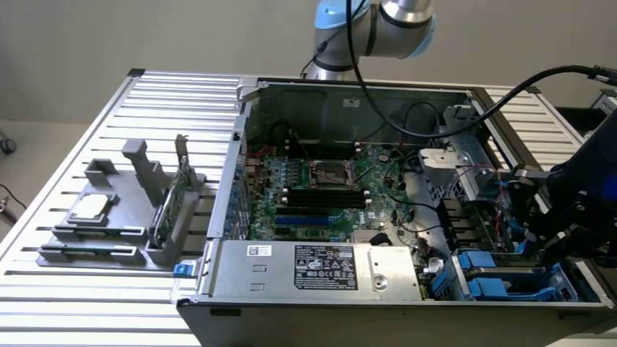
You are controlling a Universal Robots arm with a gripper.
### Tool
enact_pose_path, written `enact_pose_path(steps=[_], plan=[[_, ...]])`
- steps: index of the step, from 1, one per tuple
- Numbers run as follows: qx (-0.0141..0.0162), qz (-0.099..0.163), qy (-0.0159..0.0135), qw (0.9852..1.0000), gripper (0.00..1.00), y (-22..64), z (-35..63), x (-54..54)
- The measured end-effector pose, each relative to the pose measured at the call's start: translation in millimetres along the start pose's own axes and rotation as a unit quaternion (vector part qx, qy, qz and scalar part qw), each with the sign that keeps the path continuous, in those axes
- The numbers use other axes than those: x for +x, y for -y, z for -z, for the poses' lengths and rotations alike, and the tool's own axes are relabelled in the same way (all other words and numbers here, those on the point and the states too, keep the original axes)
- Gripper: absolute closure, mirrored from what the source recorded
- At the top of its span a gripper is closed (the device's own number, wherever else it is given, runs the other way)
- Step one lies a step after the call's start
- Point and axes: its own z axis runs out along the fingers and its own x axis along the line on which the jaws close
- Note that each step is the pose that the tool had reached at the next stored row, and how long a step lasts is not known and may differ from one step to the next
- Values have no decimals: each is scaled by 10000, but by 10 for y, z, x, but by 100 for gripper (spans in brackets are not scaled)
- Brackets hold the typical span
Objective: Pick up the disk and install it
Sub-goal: 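Insert the first disk wire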
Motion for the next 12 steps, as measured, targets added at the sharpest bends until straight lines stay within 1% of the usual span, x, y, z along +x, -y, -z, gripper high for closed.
enact_pose_path(steps=[5, 12], plan=[[-13, -99, -3, 10000, 75, -45, -11, -55], [-20, -389, 14, 9992, 75, -55, -18, -67]])
